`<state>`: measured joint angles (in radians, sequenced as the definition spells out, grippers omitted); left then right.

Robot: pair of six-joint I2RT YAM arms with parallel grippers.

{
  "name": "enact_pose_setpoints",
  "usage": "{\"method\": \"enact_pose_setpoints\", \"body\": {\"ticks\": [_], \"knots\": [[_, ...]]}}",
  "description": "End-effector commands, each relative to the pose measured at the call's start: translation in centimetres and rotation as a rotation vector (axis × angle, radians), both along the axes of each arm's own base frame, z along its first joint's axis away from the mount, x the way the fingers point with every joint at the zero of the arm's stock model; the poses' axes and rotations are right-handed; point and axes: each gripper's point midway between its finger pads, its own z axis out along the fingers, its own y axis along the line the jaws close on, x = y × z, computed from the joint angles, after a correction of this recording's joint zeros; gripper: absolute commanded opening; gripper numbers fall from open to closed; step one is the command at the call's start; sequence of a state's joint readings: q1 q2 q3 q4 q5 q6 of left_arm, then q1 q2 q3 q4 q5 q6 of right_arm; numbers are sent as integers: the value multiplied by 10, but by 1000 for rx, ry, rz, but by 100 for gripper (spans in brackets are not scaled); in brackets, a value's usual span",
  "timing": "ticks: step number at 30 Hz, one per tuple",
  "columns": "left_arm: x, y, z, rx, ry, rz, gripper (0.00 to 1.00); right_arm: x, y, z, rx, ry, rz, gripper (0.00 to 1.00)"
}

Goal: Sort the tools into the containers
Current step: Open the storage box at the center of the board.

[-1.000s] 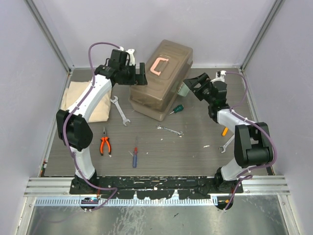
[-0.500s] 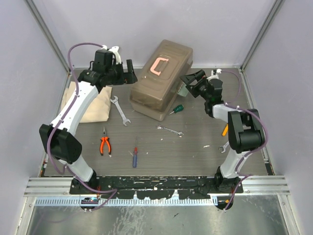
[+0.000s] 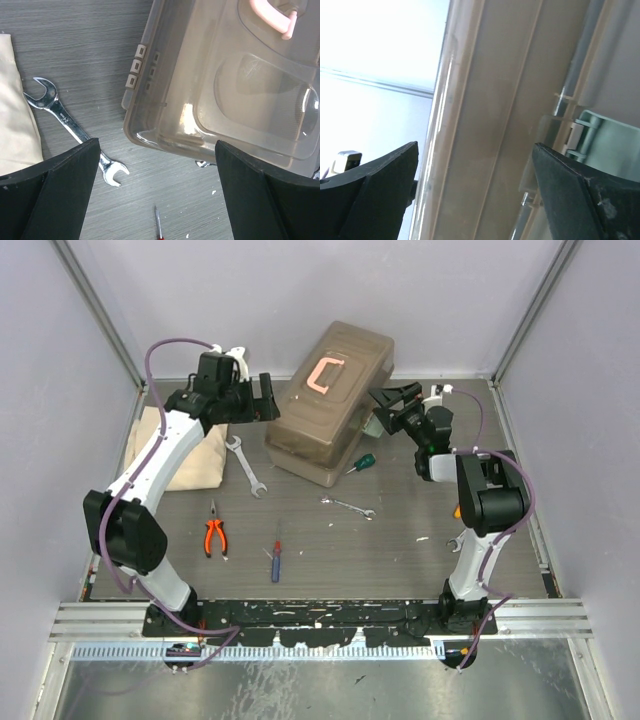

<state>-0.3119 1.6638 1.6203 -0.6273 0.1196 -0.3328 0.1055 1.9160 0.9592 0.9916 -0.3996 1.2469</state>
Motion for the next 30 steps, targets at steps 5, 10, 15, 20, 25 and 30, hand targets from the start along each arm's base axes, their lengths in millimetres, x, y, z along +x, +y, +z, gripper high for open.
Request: {"method": "enact_pose_setpoints", "body": {"ticks": [5,10,15,20,25,30], "knots": [[11,-13,26,-59,-66,-36,98,-1,8,17,75,-59,41,98],[12,-14,20,-57,-57,-42,98,0,8,6,94,-24,43,98],[16,-18,18,-66,-42,-49,99,-1,10,1,148,-17,62,98],[21,-24,16,-78,-22,-69,97,-2,10,-10,165,13,60,98],[21,-27,14,-82,-17,-80,97,-3,14,-19,168,45,75,98],[21,-27,10,-82,-9,-86,95,-4,19,-31,149,85,82,98]]}}
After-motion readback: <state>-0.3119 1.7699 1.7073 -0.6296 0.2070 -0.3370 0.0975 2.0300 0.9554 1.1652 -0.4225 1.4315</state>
